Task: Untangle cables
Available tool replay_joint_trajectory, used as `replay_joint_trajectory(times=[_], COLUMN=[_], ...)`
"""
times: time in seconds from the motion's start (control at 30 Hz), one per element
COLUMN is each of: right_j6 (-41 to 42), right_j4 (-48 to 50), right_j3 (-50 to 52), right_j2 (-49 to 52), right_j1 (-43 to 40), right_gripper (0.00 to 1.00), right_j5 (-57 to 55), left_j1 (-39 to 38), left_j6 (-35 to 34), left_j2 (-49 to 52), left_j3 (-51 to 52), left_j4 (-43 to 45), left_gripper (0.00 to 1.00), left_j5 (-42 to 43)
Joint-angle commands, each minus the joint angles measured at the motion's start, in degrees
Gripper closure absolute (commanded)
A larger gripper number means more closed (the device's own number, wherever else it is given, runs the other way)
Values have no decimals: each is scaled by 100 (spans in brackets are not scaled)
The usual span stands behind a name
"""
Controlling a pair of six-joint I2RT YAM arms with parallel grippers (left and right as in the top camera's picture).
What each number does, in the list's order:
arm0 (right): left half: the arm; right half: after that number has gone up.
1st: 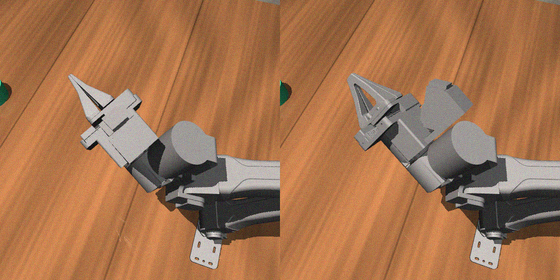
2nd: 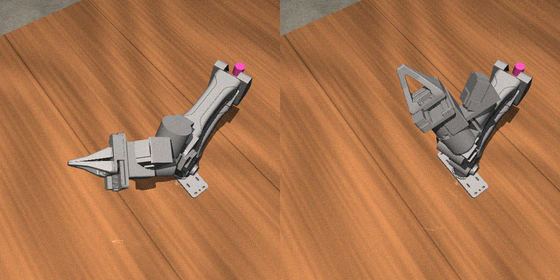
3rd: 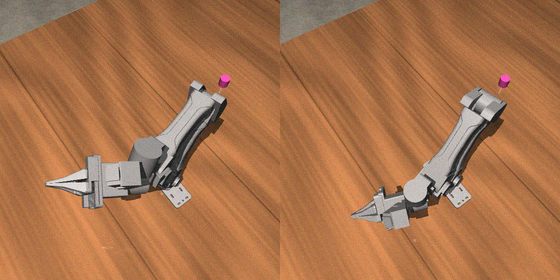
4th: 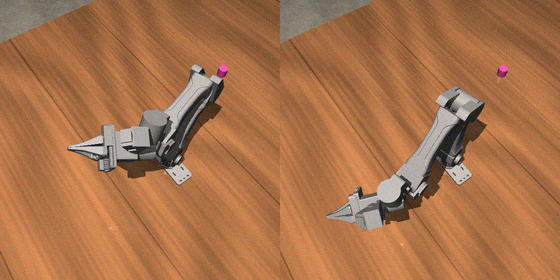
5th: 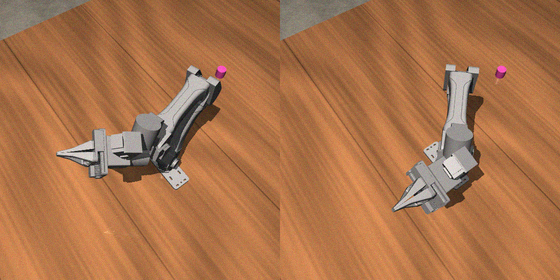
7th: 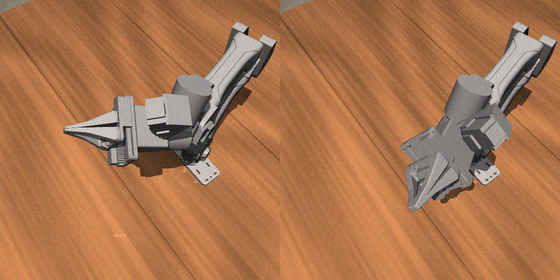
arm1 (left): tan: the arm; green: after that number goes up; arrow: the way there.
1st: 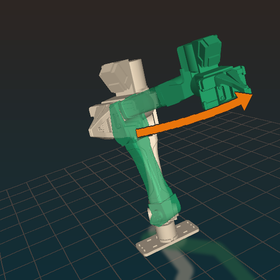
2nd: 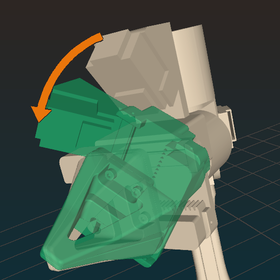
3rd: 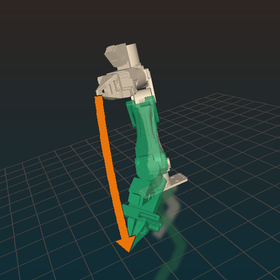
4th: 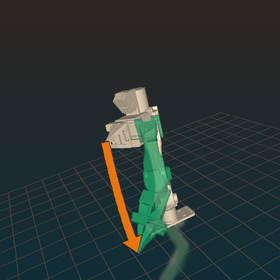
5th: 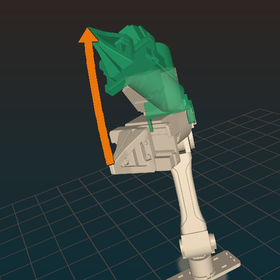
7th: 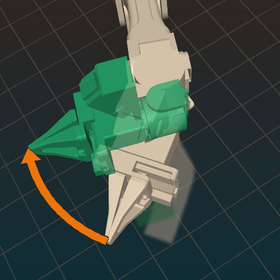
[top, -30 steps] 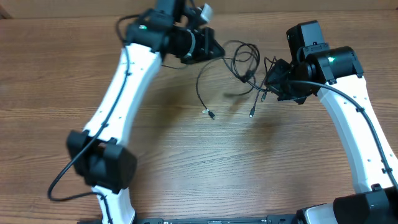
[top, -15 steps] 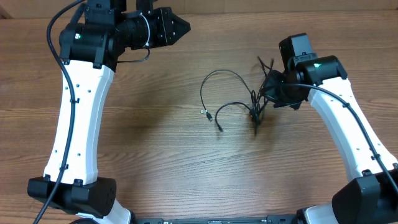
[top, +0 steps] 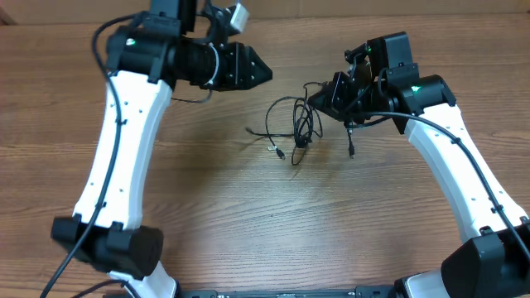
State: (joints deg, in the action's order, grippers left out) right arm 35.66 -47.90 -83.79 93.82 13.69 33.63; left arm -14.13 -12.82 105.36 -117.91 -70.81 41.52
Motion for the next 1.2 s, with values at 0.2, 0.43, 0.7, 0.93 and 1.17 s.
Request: replay_joint_trajectory(times=[0.2,0.43,0.7,0.93,1.17], right_j6=[616,612,612,616,634], right_j4=[37,-212,-210,-824,-1357], right_j3=[4,4,4,9,59], right_j2=[-22,-22,-22,-22,-13], right_j1=[11,11,11,7,7], right_gripper=[96,96,96,96,96], right_j5=[223,-55,-55,-1263,-2559], left_j1=[-461,-678,-1003,-962,-713], left_j6=[341,341,341,81,83], left_j2=[1001,1663,2210,2181,1521], left_j3=[7,7,11,-66,-603], left_j4=[-72,-37,105,466,476], left_gripper=[51,51,67,96,96], left_j5=[52,138,195,-271,-271])
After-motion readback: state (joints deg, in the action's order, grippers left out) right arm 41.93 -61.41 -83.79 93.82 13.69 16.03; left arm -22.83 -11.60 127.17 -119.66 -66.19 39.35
